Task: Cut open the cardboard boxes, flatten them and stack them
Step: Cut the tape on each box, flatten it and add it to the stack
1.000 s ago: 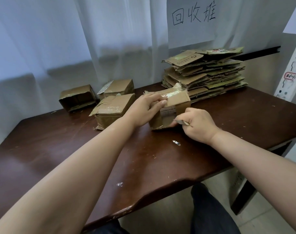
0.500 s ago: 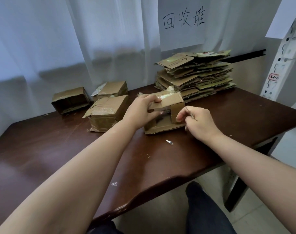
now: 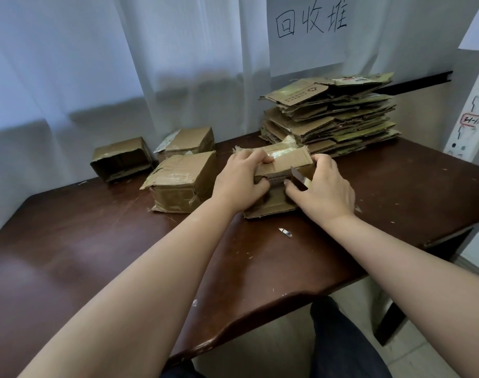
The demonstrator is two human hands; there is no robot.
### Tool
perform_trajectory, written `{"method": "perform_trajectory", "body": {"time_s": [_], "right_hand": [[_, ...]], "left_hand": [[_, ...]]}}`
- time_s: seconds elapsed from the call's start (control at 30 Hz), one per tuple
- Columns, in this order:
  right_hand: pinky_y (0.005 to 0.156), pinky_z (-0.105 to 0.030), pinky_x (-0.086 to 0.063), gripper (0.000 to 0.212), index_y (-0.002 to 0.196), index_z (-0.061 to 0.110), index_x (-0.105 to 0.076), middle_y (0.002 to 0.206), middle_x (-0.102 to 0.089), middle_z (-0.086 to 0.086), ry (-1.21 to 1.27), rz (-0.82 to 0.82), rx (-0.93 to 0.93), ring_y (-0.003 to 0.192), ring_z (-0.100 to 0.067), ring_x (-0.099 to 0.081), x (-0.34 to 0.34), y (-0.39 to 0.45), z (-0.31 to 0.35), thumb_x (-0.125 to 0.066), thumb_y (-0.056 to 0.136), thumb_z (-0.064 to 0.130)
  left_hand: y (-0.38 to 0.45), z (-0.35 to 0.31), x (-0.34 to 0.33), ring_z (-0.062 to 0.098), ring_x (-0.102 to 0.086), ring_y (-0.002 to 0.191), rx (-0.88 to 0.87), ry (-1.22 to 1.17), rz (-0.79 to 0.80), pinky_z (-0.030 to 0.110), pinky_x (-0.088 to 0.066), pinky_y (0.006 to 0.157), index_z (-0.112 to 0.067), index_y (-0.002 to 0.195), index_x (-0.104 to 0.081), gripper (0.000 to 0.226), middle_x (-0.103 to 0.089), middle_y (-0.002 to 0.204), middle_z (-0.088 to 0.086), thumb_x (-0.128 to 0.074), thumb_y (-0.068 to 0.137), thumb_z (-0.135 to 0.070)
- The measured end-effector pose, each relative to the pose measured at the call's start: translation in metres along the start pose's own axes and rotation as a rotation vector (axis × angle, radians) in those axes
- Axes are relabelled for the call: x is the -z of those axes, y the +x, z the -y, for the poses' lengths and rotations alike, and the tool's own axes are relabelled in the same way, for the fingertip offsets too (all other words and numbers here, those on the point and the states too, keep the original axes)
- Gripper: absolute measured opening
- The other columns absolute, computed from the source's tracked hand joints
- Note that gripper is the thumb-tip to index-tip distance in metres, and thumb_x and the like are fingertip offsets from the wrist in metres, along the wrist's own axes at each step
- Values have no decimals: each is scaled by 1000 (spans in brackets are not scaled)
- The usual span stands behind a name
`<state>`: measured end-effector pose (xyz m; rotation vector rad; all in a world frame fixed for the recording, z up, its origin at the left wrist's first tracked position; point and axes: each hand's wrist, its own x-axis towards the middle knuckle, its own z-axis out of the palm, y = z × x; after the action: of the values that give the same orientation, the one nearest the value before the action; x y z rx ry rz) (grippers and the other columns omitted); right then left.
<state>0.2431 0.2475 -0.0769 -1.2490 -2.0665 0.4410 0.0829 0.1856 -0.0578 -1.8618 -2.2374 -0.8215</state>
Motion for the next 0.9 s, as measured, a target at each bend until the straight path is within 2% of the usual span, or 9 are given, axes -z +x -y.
{"method": "perform_trajectory", "body": {"time_s": [0.13, 0.23, 0.37, 0.5, 0.6, 0.67, 0.73, 0.8, 0.9], "right_hand": [[77, -33, -42, 48, 128, 18, -49, 114, -59, -1, 94, 6, 44, 104, -26, -57, 11, -1, -11, -62, 84, 34], [76, -32, -47, 24, 110, 20, -63, 89, -62, 5, 270, 15, -2, 93, -22, -60, 18, 0, -23, -62, 86, 24], [73, -34, -49, 9, 80, 19, -68, 76, -67, 2, 407, 43, -47, 82, -22, -62, 22, 6, -32, -62, 86, 16], [70, -32, -47, 19, 73, 21, -69, 73, -68, 3, 563, 102, -52, 75, -14, -61, 22, 4, -31, -62, 87, 10], [54, -27, -38, 20, 72, 8, -70, 49, -57, 12, 625, 130, -71, 50, 0, -49, 23, 2, -33, -57, 86, 13], [52, -26, -32, 28, 74, 1, -69, 42, -50, 12, 660, 87, -101, 44, -3, -44, 27, 0, -36, -54, 83, 24], [55, -27, -36, 35, 76, 4, -71, 45, -53, 14, 699, 3, -144, 53, -10, -47, 35, 0, -39, -52, 76, 34], [65, -31, -47, 35, 80, 10, -73, 64, -66, 10, 658, -36, -160, 69, -15, -58, 42, 1, -39, -51, 76, 37], [75, -33, -50, 30, 83, 12, -73, 86, -70, -1, 518, -55, -147, 86, -17, -61, 47, 3, -40, -52, 87, 34]], "left_hand": [[0, -1, 7, 24, -38, 122, -8, -25, 112, 42, -42, 98, -30, 131, -45, 57, -42, 133, 1, -61, 76, -30], [-5, 6, 19, 31, -14, 143, -56, -117, 153, 42, -24, 114, -33, 139, -35, 78, -20, 151, 7, -61, 66, -32], [-19, 15, 28, 21, -6, 148, -78, -239, -23, 36, -20, 116, -19, 149, -18, 96, -15, 153, 10, -64, 64, -23], [-33, 19, 36, 3, -54, 107, -52, -278, 27, 32, -50, 91, -15, 123, -50, 55, -57, 113, -4, -61, 70, -25], [-43, 9, 43, 6, -54, 65, -83, -194, 28, 26, -47, 64, -26, 82, -51, 14, -55, 69, -11, -57, 69, -25], [-49, 2, 46, 16, -55, 61, -110, -108, 60, 23, -42, 58, -23, 85, -56, 17, -52, 63, -11, -56, 68, -27], [-52, -4, 47, 24, -61, 69, -144, -14, 126, 28, -47, 61, -12, 108, -63, 45, -60, 69, -2, -55, 68, -29], [-55, -8, 42, 28, -64, 104, -164, 37, 234, 34, -52, 82, -8, 124, -59, 57, -70, 99, 10, -57, 71, -30], [-60, -8, 26, 17, -29, 143, -188, 108, 453, 34, -31, 114, -16, 143, -45, 72, -46, 147, 5, -66, 81, -46]]}}
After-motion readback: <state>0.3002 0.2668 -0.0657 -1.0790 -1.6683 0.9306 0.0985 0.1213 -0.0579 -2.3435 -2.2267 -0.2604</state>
